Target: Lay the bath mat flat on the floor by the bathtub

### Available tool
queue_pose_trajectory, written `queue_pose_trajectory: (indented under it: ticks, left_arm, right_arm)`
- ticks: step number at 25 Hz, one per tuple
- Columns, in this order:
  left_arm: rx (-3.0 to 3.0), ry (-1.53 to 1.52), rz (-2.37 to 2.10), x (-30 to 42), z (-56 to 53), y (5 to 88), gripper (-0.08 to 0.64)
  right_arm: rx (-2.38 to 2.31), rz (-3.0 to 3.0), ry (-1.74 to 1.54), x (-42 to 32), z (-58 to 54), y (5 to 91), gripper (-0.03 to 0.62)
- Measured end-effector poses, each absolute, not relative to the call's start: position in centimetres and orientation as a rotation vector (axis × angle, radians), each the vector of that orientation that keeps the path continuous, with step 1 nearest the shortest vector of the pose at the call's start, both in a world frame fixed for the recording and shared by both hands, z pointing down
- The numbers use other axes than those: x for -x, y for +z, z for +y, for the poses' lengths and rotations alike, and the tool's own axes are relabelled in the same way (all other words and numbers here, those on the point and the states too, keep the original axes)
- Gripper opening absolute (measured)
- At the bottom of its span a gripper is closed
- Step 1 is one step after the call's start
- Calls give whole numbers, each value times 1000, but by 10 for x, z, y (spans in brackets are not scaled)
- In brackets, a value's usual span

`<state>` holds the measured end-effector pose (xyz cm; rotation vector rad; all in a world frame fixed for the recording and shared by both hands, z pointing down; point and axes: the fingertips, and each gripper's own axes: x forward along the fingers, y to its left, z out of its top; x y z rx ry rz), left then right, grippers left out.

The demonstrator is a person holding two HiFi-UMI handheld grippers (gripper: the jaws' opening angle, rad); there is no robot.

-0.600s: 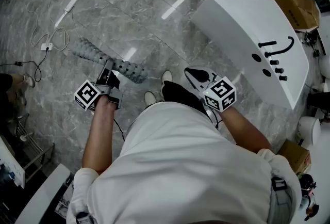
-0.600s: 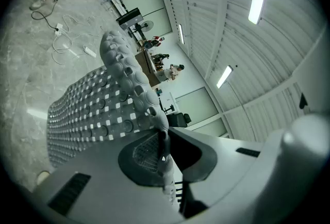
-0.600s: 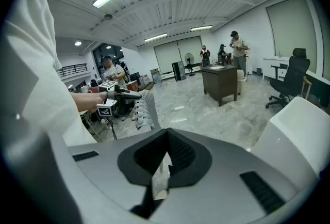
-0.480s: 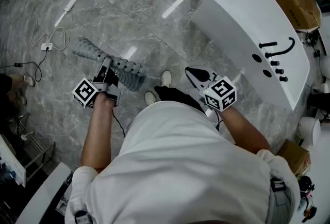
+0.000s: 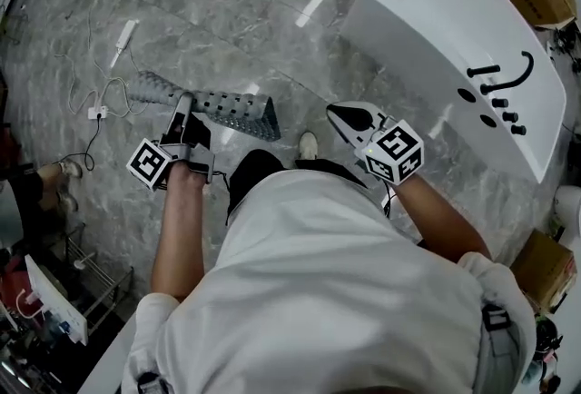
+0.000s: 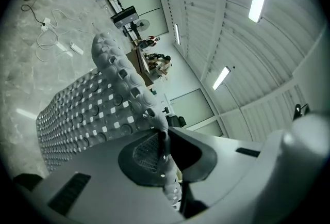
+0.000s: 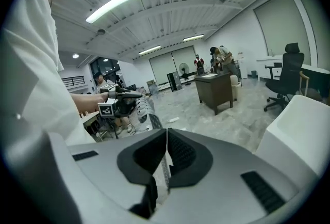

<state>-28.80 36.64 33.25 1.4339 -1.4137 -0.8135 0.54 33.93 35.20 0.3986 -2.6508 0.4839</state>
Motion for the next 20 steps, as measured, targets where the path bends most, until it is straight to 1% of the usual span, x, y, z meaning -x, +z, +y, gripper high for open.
queue_pose_trajectory:
  ticks: [2, 5, 12, 20]
  left_arm:
    - [-1473, -824, -1383, 281, 335, 325, 40]
    - [-1481, -824, -1331, 270, 289, 325, 40]
    - [-1514, -807, -1200, 271, 162, 334, 39]
    - [-1569, -721, -1025, 272, 24, 332, 38]
  right_arm:
    - [-409, -2652, 487, -7, 323, 355, 46]
    - [-464, -2635, 547, -8, 302, 362, 67]
    - [-578, -2563, 607, 3, 242, 380, 74]
    - [-830, -2506, 597, 35, 133, 353, 69]
